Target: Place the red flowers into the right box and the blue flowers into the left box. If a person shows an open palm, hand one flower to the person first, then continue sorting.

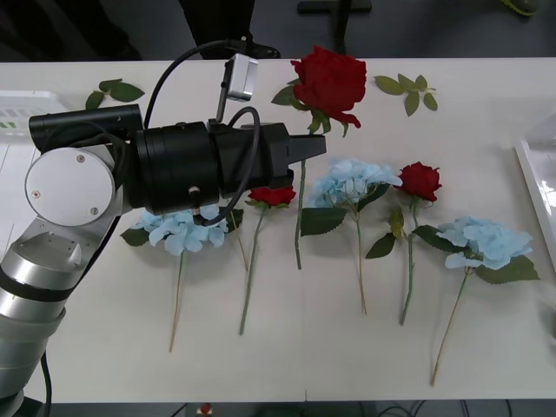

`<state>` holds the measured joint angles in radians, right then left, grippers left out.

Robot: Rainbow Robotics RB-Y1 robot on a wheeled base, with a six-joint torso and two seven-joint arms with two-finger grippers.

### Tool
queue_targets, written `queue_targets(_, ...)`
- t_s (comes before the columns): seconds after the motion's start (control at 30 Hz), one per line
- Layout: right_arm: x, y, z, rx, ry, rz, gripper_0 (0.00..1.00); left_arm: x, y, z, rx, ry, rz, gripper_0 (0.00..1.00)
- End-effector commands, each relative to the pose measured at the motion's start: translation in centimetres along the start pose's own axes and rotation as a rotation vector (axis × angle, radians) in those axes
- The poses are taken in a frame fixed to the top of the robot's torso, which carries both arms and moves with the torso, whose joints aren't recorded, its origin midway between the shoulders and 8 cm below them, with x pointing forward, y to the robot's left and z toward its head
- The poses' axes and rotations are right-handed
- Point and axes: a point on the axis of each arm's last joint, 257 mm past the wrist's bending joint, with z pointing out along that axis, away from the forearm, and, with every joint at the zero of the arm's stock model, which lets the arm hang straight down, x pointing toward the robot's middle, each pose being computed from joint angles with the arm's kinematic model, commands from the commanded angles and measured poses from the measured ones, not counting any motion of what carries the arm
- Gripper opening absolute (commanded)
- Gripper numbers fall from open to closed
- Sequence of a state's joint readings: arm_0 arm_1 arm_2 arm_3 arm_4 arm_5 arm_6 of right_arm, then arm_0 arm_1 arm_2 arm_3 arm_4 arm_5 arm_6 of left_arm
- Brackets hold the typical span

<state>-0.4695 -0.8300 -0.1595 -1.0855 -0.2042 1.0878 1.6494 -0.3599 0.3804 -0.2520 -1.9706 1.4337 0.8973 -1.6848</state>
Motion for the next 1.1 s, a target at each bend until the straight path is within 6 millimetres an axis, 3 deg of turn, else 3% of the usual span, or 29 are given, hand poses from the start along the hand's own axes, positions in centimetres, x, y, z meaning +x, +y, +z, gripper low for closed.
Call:
queue_targets(0.03, -2.4, -1.2, -1.2, 0.003, -0.050, 0.035, 0.96, -1.0, -2.6, 1.0, 0.054, -0.002, -0.005, 0.00)
queue_targets(0.17, -3.2, -0.5, -2.2, -0.024, -0.056, 0.018, 0.99, -0.9, -2.8, 1.1, 0.059, 0.000, -0.011, 0.00)
queue_targets(0.47, -5.7, 3.4, -9.4, -0.310, -0.113, -0.172, 0.99, -1.0, -3.2, 1.9, 0.066, -0.024, -0.034, 0.00)
queue_targets(0.67, -5.1, 9.3, -14.8, -0.598, -0.186, -0.357, 0.99, -0.9, -3.4, 2.0, 0.068, -0.026, -0.036, 0.00)
queue_targets(0.83, -5.0, 15.6, -21.2, -0.908, -0.335, -0.513, 0.99, -0.9, -3.3, 2.0, 0.066, -0.025, -0.034, 0.00)
queue_targets(1.1, -3.6, 21.9, -29.3, -1.252, -0.567, -0.690, 0.99, -1.2, -3.2, 1.9, 0.062, -0.036, -0.030, 0.00)
